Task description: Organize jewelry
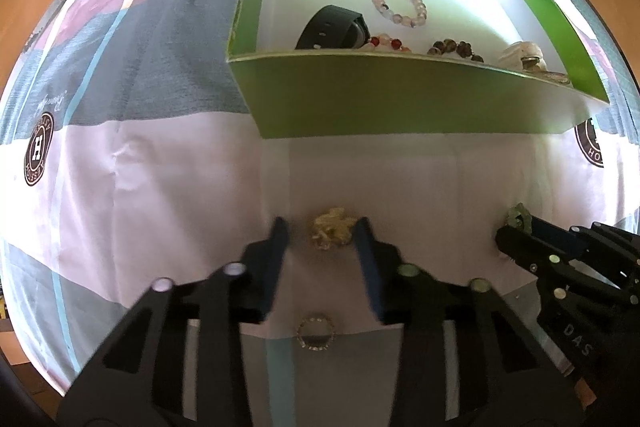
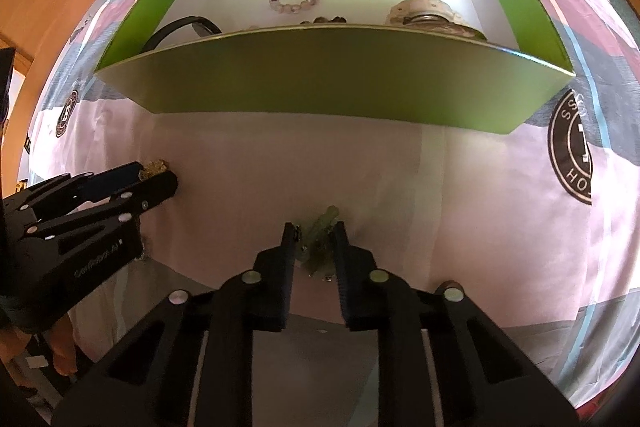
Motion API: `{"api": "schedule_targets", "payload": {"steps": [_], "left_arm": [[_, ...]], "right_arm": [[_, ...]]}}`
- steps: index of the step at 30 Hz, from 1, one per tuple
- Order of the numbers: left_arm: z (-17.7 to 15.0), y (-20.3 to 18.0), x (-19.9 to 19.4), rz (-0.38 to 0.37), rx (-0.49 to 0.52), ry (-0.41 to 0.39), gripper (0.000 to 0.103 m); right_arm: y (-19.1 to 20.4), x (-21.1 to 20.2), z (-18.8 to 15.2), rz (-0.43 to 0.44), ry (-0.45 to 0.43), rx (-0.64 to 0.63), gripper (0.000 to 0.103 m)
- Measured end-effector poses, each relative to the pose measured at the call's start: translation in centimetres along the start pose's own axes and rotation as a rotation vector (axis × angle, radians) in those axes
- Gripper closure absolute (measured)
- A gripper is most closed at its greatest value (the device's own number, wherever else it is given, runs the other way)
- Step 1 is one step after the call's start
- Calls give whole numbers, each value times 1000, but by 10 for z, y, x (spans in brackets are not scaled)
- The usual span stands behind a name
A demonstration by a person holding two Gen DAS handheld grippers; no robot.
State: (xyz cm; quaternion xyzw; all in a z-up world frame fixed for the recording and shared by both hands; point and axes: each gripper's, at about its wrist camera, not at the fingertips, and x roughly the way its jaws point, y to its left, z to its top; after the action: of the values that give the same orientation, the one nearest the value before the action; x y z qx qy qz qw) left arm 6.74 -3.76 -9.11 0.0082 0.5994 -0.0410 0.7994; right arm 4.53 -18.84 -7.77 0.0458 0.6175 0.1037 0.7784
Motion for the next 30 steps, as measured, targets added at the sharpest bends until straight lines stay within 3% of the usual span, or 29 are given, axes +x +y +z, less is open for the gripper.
{"api": "schedule_targets", "payload": {"steps": [4, 24, 30], "left_arm": [[3, 4, -5, -30, -4, -4, 82], [2, 6, -25, -26, 8, -27, 82], [1, 2, -20, -22, 17, -20, 82]], "right_arm": [[2, -1, 1, 8, -4, -10, 91], [-18, -43, 7, 36, -109, 52, 91], [-17, -30, 5, -10, -65, 36, 91]]}}
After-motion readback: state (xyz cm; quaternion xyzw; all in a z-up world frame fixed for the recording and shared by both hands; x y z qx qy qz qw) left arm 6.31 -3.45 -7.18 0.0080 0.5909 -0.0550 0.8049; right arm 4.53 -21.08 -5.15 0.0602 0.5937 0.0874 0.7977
